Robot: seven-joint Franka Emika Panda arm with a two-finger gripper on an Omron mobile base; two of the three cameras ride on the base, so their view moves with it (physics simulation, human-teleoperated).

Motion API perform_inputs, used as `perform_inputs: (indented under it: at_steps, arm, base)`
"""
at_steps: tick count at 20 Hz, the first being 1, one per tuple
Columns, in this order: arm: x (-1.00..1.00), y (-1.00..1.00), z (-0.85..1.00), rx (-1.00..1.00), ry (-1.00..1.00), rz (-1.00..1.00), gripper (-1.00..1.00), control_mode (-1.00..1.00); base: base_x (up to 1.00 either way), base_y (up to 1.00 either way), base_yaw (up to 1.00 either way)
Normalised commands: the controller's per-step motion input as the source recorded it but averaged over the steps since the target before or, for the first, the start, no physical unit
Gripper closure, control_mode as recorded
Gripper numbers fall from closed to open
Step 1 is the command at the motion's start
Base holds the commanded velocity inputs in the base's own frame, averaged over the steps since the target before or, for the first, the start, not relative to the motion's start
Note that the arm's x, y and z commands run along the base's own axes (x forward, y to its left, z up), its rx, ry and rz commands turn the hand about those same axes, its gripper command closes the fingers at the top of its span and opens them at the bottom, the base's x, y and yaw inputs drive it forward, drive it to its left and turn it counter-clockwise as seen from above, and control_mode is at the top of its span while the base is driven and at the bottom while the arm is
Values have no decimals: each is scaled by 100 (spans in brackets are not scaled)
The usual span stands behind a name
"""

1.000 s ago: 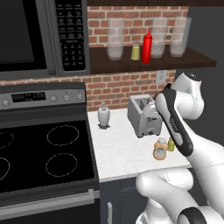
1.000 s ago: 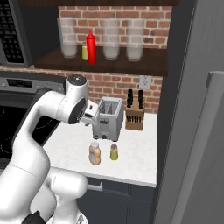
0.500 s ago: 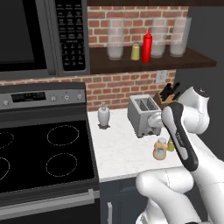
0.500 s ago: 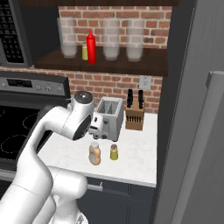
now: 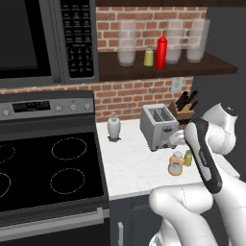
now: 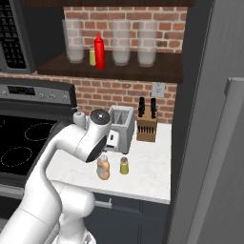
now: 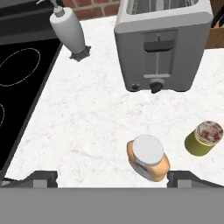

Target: Put the shaker and condiment bottle from the counter next to their counterparts in the cabinet.

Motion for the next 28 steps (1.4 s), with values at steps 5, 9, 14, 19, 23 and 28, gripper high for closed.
perform_inputs:
  at_steps: [5,9,14,19,23,28]
  arm:
    - [0,-38,-23,2,-7,11,-100,-100]
    - [0,-29,-38,4,-2,10,-100,-100]
    - [0,-17,-31,5,0,6,-100,-100]
    - [0,-10,-16,7,0,2,-100,-100]
    - [0,0,-12,3,0,1,-100,-100]
    - [0,0,-12,2,0,1,-100,-100]
  base:
    - [0,0,0]
    - [0,0,0]
    - [0,0,0]
    - [0,0,0]
    - [0,0,0]
    - [0,0,0]
